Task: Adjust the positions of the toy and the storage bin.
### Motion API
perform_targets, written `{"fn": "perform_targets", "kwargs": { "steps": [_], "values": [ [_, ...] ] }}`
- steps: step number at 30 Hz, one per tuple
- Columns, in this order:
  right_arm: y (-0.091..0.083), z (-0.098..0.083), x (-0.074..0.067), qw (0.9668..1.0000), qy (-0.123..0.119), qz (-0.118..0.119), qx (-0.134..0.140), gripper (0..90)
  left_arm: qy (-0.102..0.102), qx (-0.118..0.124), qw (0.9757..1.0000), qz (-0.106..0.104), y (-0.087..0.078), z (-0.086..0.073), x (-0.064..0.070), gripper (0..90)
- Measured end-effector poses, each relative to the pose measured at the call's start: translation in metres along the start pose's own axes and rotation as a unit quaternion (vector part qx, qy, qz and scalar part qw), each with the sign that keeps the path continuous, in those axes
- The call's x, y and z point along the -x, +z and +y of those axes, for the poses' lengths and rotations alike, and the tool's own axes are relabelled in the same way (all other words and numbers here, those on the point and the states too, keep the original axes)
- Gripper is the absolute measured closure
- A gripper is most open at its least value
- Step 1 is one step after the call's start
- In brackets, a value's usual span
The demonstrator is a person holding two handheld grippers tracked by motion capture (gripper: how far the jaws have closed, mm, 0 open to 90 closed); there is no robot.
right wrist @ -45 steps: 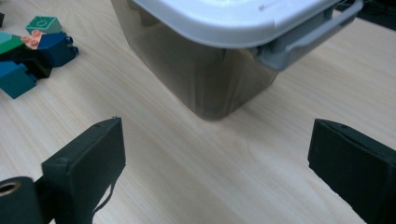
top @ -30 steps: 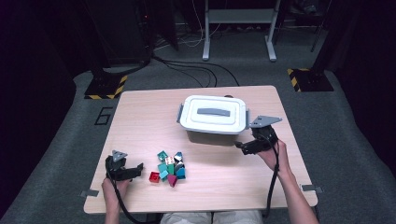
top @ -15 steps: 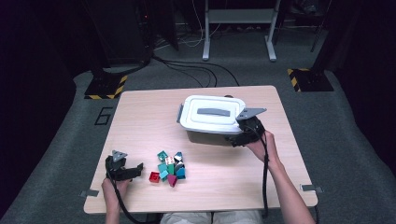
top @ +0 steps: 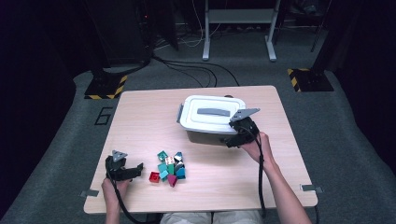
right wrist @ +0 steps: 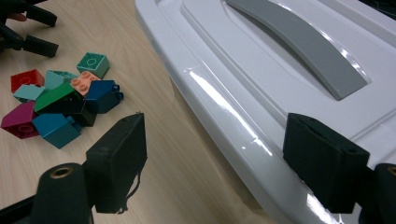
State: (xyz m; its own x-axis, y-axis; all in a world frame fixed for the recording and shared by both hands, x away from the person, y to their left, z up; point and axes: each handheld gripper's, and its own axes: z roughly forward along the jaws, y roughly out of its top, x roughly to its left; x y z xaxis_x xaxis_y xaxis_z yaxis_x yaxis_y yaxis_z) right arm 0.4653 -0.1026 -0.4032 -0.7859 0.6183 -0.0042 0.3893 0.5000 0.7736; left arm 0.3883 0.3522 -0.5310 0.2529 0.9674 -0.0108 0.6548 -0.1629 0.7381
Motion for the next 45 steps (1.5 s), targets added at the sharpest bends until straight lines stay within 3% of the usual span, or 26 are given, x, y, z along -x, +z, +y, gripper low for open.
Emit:
{"fn": "perform_targets", "kwargs": {
  "steps": [5,13,20,22,25,32,35,38,43,44,45],
  "values": [
    [0.000,0.001,-0.003,1.0000,0.002,0.002,-0.004,20.6,0.000,0.000,1.0000,0.000,0.000,0.000,0.000,9.1],
    [-0.002,0.001,-0.009,0.9995,0.017,0.025,-0.004,20.1,0.000,0.000,1.0000,0.000,0.000,0.000,0.000,9.1],
    [-0.004,0.004,-0.014,0.9996,0.015,0.023,-0.001,14.7,0.000,0.000,1.0000,0.000,0.000,0.000,0.000,9.2],
    [-0.007,0.007,-0.011,0.9996,0.016,0.021,0.008,13.4,0.000,0.001,1.0000,0.000,0.000,0.000,0.000,9.2],
    [-0.010,0.016,-0.002,0.9995,0.019,0.017,0.018,4.1,0.000,0.000,1.0000,0.000,0.000,0.000,0.000,9.2],
    [-0.003,0.030,0.016,0.9998,0.017,-0.001,-0.001,1.3,0.000,0.000,1.0000,0.000,0.000,0.000,0.000,9.2],
    [0.006,0.038,0.025,0.9999,0.010,-0.006,-0.013,11.0,0.001,0.000,1.0000,-0.002,0.000,0.000,0.000,9.2],
    [0.014,0.043,0.032,0.9996,0.000,-0.009,-0.026,14.9,0.001,0.000,1.0000,-0.002,0.000,0.000,0.000,9.2],
    [0.027,0.053,0.039,0.9985,0.005,-0.016,-0.053,33.0,0.001,0.000,1.0000,-0.002,0.000,0.000,0.000,9.3],
    [0.027,0.053,0.039,0.9985,0.005,-0.016,-0.053,33.0,0.001,0.000,1.0000,-0.002,0.000,0.000,0.000,9.2],
    [0.031,0.055,0.042,0.9976,0.012,-0.029,-0.062,37.4,0.001,0.001,1.0000,-0.002,0.000,0.000,0.000,9.3]
  ]
}}
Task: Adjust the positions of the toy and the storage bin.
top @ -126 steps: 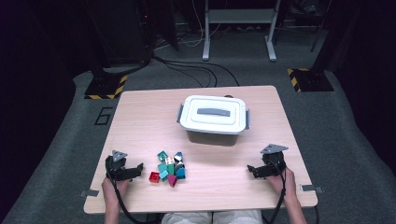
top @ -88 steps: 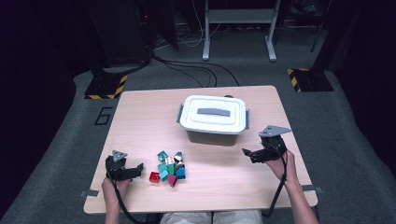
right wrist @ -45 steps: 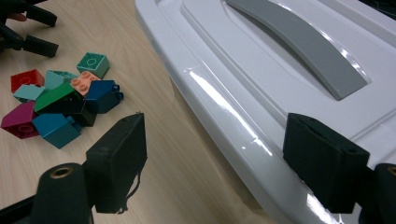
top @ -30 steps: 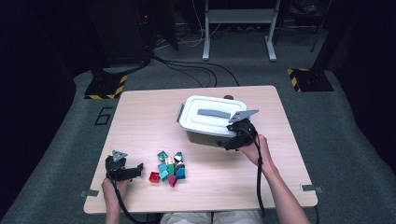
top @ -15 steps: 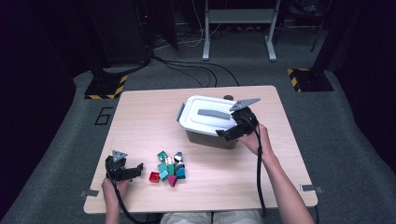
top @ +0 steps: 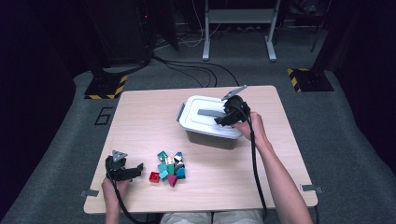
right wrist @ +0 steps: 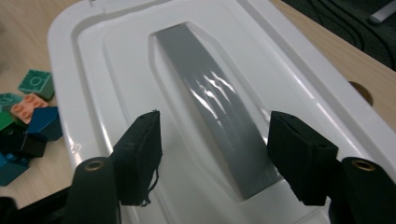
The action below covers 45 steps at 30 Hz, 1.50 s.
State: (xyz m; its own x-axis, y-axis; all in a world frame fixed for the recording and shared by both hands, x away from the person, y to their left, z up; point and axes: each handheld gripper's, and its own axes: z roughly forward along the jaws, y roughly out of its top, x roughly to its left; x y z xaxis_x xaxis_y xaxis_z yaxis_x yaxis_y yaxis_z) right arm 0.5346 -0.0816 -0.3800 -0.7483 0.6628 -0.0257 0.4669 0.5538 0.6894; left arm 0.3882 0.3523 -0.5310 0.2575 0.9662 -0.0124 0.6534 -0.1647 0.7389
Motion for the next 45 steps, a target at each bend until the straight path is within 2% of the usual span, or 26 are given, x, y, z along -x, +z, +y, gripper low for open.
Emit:
{"fn": "perform_targets", "kwargs": {
  "steps": [1,2,7,9,10,24,37,38,39,40,42,43,45],
  "values": [
    [0.000,0.000,0.000,1.0000,0.000,0.000,0.000,37.4,0.000,0.000,1.0000,0.000,0.000,0.000,0.000,9.4],
    [0.000,0.002,0.003,1.0000,0.006,0.004,0.000,42.3,0.000,0.000,1.0000,-0.001,0.000,0.000,0.000,9.5],
    [0.004,0.004,0.007,0.9999,0.016,0.005,-0.003,47.3,0.000,0.000,1.0000,-0.001,0.000,0.000,0.000,9.5],
    [0.006,0.003,0.009,0.9999,0.015,-0.003,-0.007,50.6,0.000,0.000,1.0000,-0.001,0.000,0.000,0.000,9.5],
    [0.007,0.002,0.011,0.9997,0.022,0.005,-0.002,53.0,0.000,0.000,1.0000,-0.001,0.000,0.000,0.000,9.5],
    [0.003,-0.003,0.008,0.9998,0.017,0.013,0.001,58.1,0.000,0.001,1.0000,0.000,0.000,0.000,0.000,9.6],
    [-0.008,-0.013,-0.011,0.9996,0.022,0.015,-0.001,63.8,-0.001,0.000,1.0000,-0.001,0.000,0.000,0.000,9.9],
    [-0.010,-0.014,-0.018,0.9999,0.014,0.007,-0.004,64.6,0.001,0.001,1.0000,-0.002,0.001,0.001,-0.001,9.9],
    [-0.010,-0.014,-0.018,0.9999,0.014,0.007,-0.004,64.6,0.001,0.001,1.0000,-0.002,0.001,0.001,-0.001,10.0],
    [-0.011,-0.016,-0.023,0.9998,0.016,0.008,-0.004,65.5,0.001,0.001,1.0000,-0.002,0.001,0.001,0.000,10.1],
    [-0.012,-0.017,-0.024,0.9999,0.010,0.008,-0.004,65.8,0.001,0.001,1.0000,-0.002,0.001,0.001,-0.001,10.2],
    [-0.013,-0.018,-0.028,0.9998,0.020,0.006,0.000,65.8,0.001,0.001,1.0000,-0.002,0.001,0.001,0.000,10.2],
    [-0.013,-0.018,-0.029,0.9997,0.022,0.004,0.001,65.9,0.001,0.002,1.0000,-0.002,0.001,0.001,0.000,10.2]
  ]
}}
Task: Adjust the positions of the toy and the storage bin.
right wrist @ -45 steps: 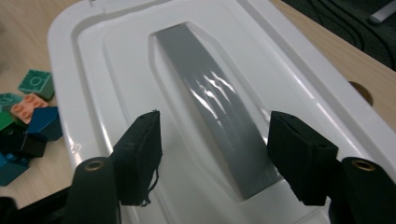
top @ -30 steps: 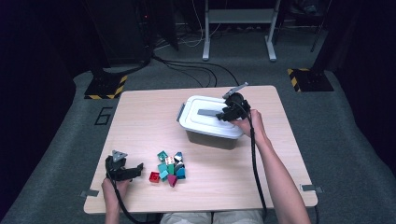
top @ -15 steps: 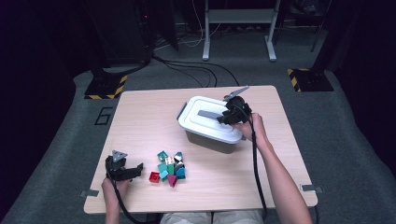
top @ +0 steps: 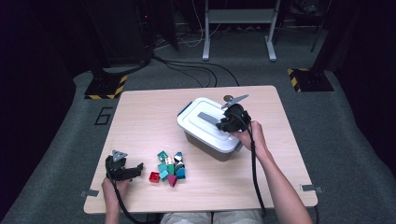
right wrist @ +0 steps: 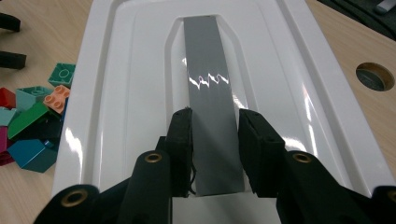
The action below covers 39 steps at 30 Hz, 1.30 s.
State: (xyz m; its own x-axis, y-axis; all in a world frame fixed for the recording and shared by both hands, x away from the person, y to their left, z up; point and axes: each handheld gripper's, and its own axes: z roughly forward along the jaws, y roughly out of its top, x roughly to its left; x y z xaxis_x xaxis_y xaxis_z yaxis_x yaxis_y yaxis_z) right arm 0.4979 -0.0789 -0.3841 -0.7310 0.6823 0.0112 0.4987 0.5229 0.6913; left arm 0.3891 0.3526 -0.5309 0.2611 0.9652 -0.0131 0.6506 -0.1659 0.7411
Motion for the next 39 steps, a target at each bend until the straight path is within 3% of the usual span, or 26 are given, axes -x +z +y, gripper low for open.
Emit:
{"fn": "perform_targets", "kwargs": {
  "steps": [4,10,21,29,35,39],
  "values": [
    [-0.001,0.000,-0.003,1.0000,0.002,-0.003,-0.005,66.1,0.000,0.000,1.0000,0.000,0.000,0.000,0.000,10.3],
    [-0.002,-0.001,-0.014,0.9995,0.027,-0.018,-0.004,66.3,0.000,0.000,1.0000,0.001,0.000,0.000,0.000,10.3],
    [-0.003,-0.003,-0.026,0.9990,0.042,-0.016,-0.003,66.6,0.000,0.000,1.0000,0.000,0.000,0.000,0.000,10.4],
    [0.005,0.011,-0.022,0.9994,0.017,-0.015,-0.026,65.7,-0.001,0.002,1.0000,0.002,0.000,0.000,0.000,10.4],
    [0.017,0.026,-0.020,0.9993,0.009,-0.011,-0.034,62.7,0.001,0.002,1.0000,-0.001,0.000,0.000,0.000,10.6],
    [0.022,0.031,-0.018,0.9994,0.008,-0.002,-0.034,65.4,0.001,0.002,1.0000,0.001,0.001,0.000,0.000,10.7]
  ]
}}
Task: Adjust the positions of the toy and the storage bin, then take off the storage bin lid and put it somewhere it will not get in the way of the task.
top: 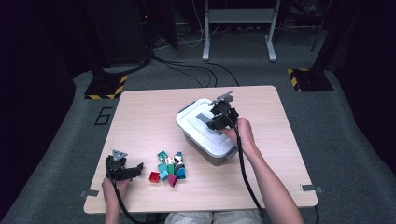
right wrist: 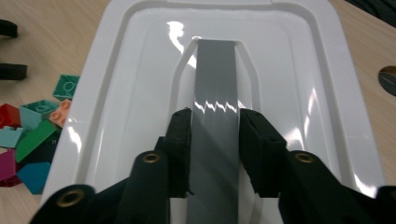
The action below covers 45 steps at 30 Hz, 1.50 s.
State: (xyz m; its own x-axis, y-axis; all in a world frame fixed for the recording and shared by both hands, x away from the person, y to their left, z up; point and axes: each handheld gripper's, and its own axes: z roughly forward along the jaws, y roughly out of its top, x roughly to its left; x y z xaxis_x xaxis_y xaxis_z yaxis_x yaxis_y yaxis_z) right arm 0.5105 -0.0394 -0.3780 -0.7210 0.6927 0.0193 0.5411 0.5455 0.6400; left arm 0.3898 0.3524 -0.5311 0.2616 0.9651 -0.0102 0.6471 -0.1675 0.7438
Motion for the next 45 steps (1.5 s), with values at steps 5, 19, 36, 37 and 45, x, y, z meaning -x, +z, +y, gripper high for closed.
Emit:
{"fn": "perform_targets", "kwargs": {
  "steps": [5,19,36,37,45],
  "values": [
    [0.002,0.000,-0.002,0.9999,0.007,-0.007,0.012,66.4,0.000,0.001,1.0000,-0.002,0.000,0.000,0.001,11.8],
    [0.005,0.002,0.000,0.9999,-0.001,-0.006,0.015,66.3,0.002,-0.002,1.0000,-0.002,0.001,0.001,0.000,11.8],
    [0.003,0.000,0.000,0.9997,0.000,-0.008,0.024,66.6,0.002,0.001,1.0000,-0.001,0.001,0.001,0.000,11.8],
    [0.002,-0.001,0.000,0.9996,-0.003,-0.008,0.027,66.6,0.001,0.001,1.0000,-0.001,0.001,0.001,0.000,11.8],
    [-0.014,0.003,-0.002,0.9989,-0.005,-0.014,0.044,66.6,0.002,0.000,1.0000,-0.002,0.001,0.001,0.000,11.8]
  ]
}}
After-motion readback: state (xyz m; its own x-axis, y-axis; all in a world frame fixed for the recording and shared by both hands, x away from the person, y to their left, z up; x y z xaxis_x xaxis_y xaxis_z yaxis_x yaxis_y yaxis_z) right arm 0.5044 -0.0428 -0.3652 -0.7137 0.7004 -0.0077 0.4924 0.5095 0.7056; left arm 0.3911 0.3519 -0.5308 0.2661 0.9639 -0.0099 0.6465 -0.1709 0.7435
